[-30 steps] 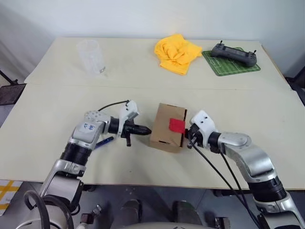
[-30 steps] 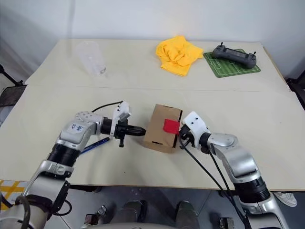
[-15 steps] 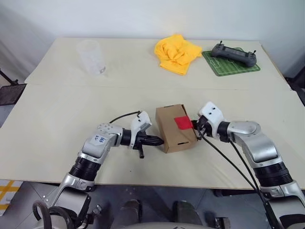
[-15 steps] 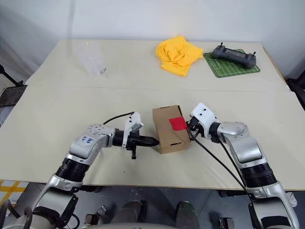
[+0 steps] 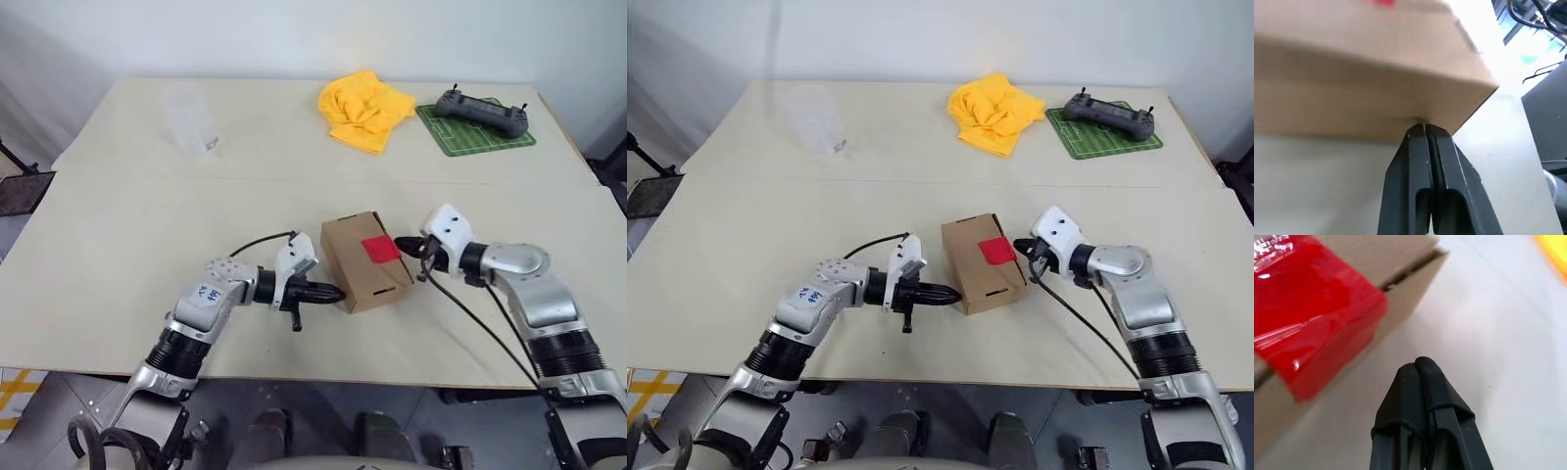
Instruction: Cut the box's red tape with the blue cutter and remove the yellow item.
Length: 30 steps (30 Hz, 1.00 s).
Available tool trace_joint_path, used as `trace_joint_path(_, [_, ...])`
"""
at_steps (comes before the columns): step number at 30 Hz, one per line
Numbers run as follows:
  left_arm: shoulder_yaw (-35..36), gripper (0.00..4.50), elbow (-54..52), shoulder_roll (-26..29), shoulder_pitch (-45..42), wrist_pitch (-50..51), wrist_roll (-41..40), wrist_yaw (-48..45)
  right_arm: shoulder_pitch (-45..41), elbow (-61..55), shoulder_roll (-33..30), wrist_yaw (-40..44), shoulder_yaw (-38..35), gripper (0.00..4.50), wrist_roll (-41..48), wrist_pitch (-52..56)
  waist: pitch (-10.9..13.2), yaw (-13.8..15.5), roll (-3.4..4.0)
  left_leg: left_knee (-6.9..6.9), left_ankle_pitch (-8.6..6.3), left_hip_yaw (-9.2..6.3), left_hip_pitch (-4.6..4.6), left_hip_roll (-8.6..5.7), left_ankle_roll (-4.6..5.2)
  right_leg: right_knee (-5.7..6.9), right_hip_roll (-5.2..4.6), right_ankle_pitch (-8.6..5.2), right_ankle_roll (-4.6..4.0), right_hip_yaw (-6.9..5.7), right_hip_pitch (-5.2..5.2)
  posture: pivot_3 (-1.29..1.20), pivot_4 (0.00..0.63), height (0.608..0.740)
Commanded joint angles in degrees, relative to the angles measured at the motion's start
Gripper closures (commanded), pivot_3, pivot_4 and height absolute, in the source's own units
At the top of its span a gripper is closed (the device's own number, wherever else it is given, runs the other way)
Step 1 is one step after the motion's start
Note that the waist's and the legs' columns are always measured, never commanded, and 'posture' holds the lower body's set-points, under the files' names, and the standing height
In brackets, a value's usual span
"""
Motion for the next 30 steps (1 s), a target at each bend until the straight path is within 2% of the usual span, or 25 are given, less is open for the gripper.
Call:
trace_joint_path(1, [7.0,4.46,-3.0,5.3,-1.2,-4.0,-3.4,-3.3,2.1,-0.8,-4.2,4.4,-6.4,4.50,3.6,-4.7,0.0,-0.1,0.01,-0.02,0.00,0.02,0.01,0.01,0.00,0.00,0.00,0.00,0.00,0.00,0.00,0.00,0.150,0.740])
trace_joint_path(4, [11.1,4.46,-2.9,9.6,-0.9,-5.3,-5.4,-4.9,3.9,-1.8,-6.0,7.5,-9.1,4.50,6.3,-6.0,0.0,-0.2,0.02,-0.09,0.00,0.07,0.02,0.06,0.00,-0.02,0.03,0.00,0.00,-0.01,0.00,0.00,0.150,0.740])
trace_joint_path(7, [18.7,4.50,-0.1,15.9,1.5,-10.7,-4.8,-4.2,7.5,-7.7,-5.9,11.1,-13.3,3.92,14.4,-1.9,0.0,-0.2,0.03,-0.11,0.00,0.06,0.03,0.08,0.00,-0.04,0.04,0.00,0.00,-0.01,0.01,0.00,0.150,0.740])
trace_joint_path(10, [28.5,3.91,4.6,23.2,8.4,-15.5,-6.3,-7.0,14.7,-19.4,-5.1,11.9,-15.6,2.89,22.1,3.2,0.0,-0.4,0.06,-0.28,-0.02,-0.01,0.12,0.43,-0.03,-0.06,0.08,0.01,-0.03,-0.01,-0.02,0.00,0.150,0.740])
trace_joint_path(13, [33.9,3.04,10.1,27.6,17.3,-21.3,-5.8,-10.1,19.9,-26.8,-3.9,12.0,-15.6,1.88,24.5,2.6,0.0,-0.6,0.09,-0.48,-0.07,0.05,0.20,0.50,-0.05,-0.08,0.11,0.01,-0.08,-0.04,-0.05,0.00,0.150,0.740])
trace_joint_path(16, [40.9,2.13,16.3,29.8,25.5,-29.5,-5.0,-10.4,24.4,-32.3,0.4,14.2,-17.1,0.87,29.3,-2.0,0.1,-0.3,0.09,-0.40,-0.14,0.09,0.20,0.51,0.03,-0.11,0.06,0.02,-0.08,-0.04,-0.02,0.00,0.150,0.740])
trace_joint_path(18, [45.4,1.50,20.3,30.4,28.6,-34.8,-5.4,-9.9,27.2,-35.2,0.4,15.3,-16.7,0.18,30.1,-2.3,0.1,0.0,0.08,-0.35,-0.21,0.10,0.20,0.53,0.06,-0.12,0.05,0.02,-0.09,-0.04,-0.01,0.00,0.150,0.740])
trace_joint_path(19, [46.7,1.22,21.8,31.0,30.1,-36.3,-5.3,-9.8,27.9,-36.4,0.4,14.9,-16.9,0.00,31.3,-1.3,0.1,0.3,0.02,-0.29,-0.25,0.11,0.20,0.54,0.08,-0.12,0.05,0.02,-0.09,-0.04,0.00,0.00,0.150,0.740])
trace_joint_path(23, [51.0,0.04,27.7,33.7,37.2,-34.4,-6.5,-12.1,29.2,-39.0,0.9,14.4,-17.3,0.00,31.9,-3.4,0.1,0.7,-0.02,-0.18,-0.41,0.13,0.21,0.55,0.14,-0.34,0.01,0.09,-0.14,-0.07,0.03,0.00,0.150,0.740])
trace_joint_path(27, [51.8,0.04,28.5,34.7,39.3,-33.9,-7.3,-13.0,29.7,-39.7,-0.1,15.5,-17.9,0.00,31.8,-5.0,0.1,1.2,-0.01,-0.20,-0.48,0.16,0.25,0.58,0.13,-0.32,0.00,0.08,-0.15,-0.07,0.01,0.00,0.150,0.740])
trace_joint_path(30, [48.6,0.04,19.2,32.6,38.8,-30.4,-9.7,-13.0,30.2,-40.3,-1.9,15.8,-19.8,0.00,33.2,-4.4,0.1,1.6,-0.02,-0.20,-0.49,0.15,0.24,0.60,0.12,-0.33,0.02,0.09,-0.16,-0.07,0.01,0.00,0.150,0.740])
